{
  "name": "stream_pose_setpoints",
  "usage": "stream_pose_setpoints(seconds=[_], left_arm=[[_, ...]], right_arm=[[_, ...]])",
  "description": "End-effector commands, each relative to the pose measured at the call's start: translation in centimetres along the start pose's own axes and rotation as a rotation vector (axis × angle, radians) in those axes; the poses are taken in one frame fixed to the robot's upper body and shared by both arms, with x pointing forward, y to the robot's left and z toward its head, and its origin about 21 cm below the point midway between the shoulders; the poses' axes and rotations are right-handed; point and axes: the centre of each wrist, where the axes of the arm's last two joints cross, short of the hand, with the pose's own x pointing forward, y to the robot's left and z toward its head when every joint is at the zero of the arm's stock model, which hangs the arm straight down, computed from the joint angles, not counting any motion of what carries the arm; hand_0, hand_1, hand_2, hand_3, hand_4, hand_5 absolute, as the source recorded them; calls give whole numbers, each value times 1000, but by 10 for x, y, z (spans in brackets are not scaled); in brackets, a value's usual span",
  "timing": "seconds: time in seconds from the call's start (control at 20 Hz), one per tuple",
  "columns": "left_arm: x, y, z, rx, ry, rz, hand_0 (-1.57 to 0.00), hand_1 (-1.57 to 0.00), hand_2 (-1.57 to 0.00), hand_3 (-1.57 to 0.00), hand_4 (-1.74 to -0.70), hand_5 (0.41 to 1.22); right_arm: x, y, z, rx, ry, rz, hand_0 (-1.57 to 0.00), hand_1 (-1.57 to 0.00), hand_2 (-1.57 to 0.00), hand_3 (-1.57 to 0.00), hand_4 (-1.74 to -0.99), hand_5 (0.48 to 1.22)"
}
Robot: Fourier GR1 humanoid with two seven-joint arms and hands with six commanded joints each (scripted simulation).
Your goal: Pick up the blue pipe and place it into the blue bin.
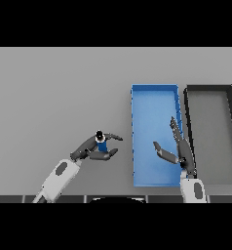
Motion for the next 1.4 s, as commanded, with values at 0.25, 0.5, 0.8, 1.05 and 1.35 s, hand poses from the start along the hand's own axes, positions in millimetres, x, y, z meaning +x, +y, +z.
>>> stream_pose_setpoints(seconds=[0.25, 0.5, 0.8, 1.05, 1.35], left_arm=[[-3, -15, -2, 41, -30, 10, -1201, -1250, -1285, -1215, -1604, 1092], [9, -25, -7, 43, -146, -17, -1450, -1466, -1477, -1386, -1690, 1179], [53, -31, -12, -18, -288, -23, -1539, -1543, -1546, -1441, -1720, 1210], [79, -27, -16, -65, -276, -40, -1561, -1562, -1563, -1445, -1726, 1217], [79, -33, -15, -85, -244, -46, -1568, -1569, -1569, -1443, -1729, 1219]], right_arm=[[4, 0, -5, 2, -7, 7, 1, 1, 1, 1, -1260, 614], [3, 3, -7, 5, 8, 11, 1, 1, 1, 1, -1245, 621], [-2, 0, -3, 11, 17, 46, 1, 1, 1, 1, -1221, 631], [-3, -2, -1, 5, -3, 41, 1, 1, 1, 1, -1208, 640], [0, -3, 8, -28, 8, 20, 1, 1, 1, 1, -1174, 629]])
